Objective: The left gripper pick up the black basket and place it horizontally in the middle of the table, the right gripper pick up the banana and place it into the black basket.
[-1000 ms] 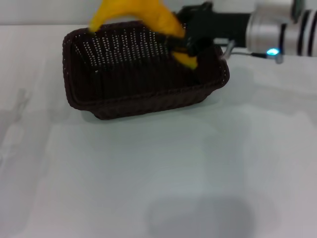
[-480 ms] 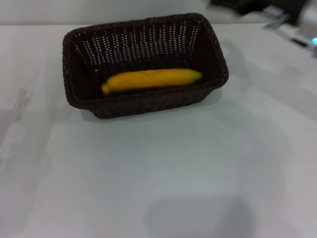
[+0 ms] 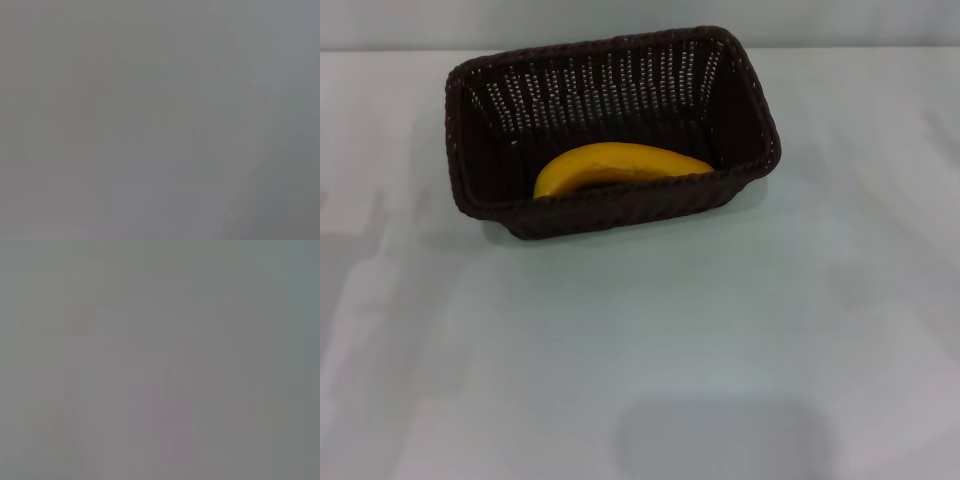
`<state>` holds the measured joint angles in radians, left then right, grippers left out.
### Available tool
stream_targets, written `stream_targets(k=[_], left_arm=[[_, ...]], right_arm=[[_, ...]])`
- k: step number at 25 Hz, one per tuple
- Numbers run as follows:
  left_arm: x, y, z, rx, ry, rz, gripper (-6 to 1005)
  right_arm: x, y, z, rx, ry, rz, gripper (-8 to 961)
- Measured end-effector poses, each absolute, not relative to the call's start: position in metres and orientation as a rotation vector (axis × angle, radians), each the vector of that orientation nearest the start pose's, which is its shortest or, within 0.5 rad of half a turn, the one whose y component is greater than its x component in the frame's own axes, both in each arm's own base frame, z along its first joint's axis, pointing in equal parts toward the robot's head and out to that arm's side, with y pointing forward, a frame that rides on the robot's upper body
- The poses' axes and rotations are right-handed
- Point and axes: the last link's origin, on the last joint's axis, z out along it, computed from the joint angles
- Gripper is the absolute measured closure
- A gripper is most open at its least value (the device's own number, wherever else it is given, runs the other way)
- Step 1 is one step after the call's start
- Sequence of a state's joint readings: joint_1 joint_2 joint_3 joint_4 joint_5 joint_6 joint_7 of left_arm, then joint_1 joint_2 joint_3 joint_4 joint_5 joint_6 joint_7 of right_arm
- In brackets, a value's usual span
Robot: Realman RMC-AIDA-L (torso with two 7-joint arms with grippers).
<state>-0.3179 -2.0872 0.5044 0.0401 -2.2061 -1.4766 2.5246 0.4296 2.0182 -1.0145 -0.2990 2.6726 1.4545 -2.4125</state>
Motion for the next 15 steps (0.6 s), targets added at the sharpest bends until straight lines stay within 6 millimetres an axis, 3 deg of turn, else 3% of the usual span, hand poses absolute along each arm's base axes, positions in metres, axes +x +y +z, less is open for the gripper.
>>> stream_targets(k=[2, 7, 15], left_arm=[[-0.361, 0.268, 0.028, -1.372, -0.679, -1.021, 173], [-0.364, 0.265, 0.027, -1.353, -0.703, -1.011, 171], [-0.367, 0.259, 0.021, -1.358, -0.733, -1.001, 170]], right_arm=[[0.318, 0.339, 0.083, -1.466, 0.394, 1.09, 92], [0.347, 0.325, 0.059, -1.467, 0.456, 0.855, 91], [0.35, 0.323, 0.049, -1.494, 0.498, 0.843, 88]])
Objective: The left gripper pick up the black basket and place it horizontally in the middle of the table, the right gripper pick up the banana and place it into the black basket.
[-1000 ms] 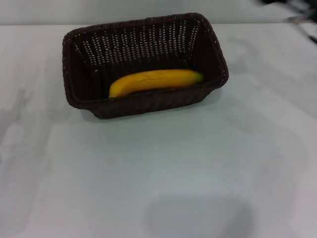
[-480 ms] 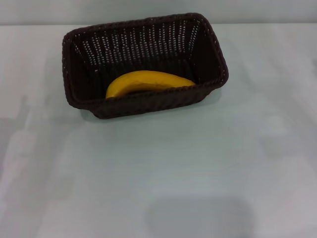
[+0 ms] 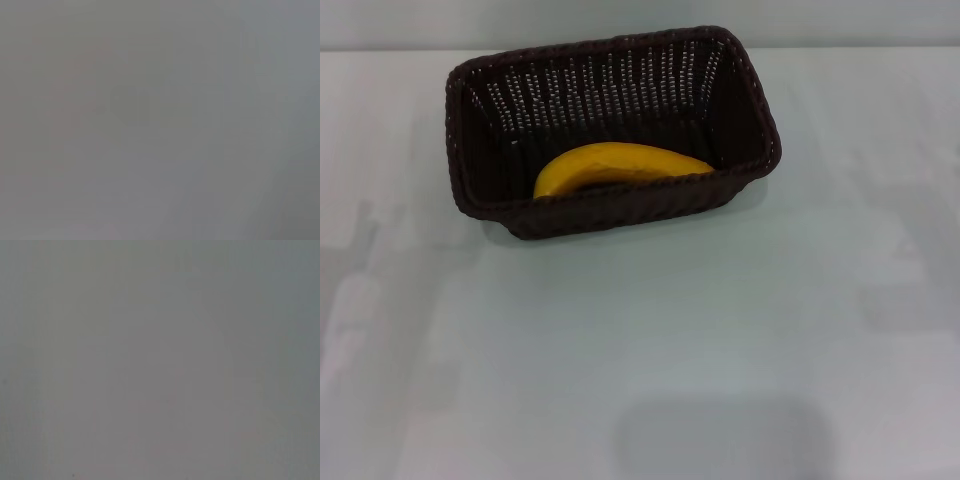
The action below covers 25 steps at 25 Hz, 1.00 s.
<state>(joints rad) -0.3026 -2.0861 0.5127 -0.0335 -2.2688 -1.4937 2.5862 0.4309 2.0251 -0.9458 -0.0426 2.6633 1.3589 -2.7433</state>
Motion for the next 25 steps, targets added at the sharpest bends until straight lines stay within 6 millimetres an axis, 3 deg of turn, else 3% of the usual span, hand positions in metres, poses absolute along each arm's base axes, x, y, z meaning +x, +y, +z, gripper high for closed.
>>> stream_targets(k=[25], left_arm=[[-0.38, 0.231, 0.009, -1.292, -0.876, -1.022, 174]], right_arm=[[0.351, 0.33, 0.038, -1.525, 0.555, 0.808, 89]])
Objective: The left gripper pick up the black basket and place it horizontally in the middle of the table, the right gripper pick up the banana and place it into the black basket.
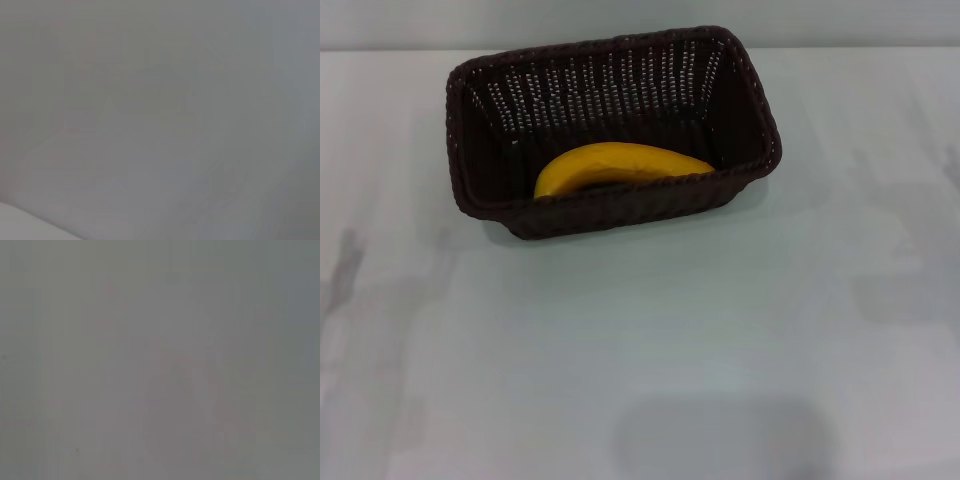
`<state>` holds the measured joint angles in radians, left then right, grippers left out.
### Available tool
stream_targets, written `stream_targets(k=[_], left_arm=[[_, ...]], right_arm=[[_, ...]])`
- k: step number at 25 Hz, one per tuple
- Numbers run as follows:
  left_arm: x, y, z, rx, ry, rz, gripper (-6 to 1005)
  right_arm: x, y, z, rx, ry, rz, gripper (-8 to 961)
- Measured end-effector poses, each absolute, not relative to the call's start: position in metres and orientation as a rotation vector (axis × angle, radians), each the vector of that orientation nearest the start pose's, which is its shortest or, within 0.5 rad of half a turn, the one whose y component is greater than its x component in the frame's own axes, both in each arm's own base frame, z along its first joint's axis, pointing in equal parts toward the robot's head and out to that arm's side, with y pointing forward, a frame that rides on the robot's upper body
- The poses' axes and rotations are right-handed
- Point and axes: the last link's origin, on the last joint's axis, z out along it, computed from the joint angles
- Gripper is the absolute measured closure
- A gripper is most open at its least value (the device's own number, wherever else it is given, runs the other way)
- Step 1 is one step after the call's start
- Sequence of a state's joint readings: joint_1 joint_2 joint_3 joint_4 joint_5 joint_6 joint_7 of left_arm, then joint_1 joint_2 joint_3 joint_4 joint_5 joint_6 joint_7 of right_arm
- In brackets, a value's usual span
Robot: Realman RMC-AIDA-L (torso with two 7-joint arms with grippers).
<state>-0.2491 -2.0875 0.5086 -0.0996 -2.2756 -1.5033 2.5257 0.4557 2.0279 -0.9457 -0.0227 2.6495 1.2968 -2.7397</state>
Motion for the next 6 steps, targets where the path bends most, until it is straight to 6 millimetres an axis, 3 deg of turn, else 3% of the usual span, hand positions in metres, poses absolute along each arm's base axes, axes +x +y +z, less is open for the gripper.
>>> stream_targets(k=[6], left_arm=[[-0.3787, 0.2285, 0.0075, -1.297, -0.879, -1.031, 172]], right_arm=[[0.3554, 0.3248, 0.0372, -1.498, 0.615, 0.84, 89]])
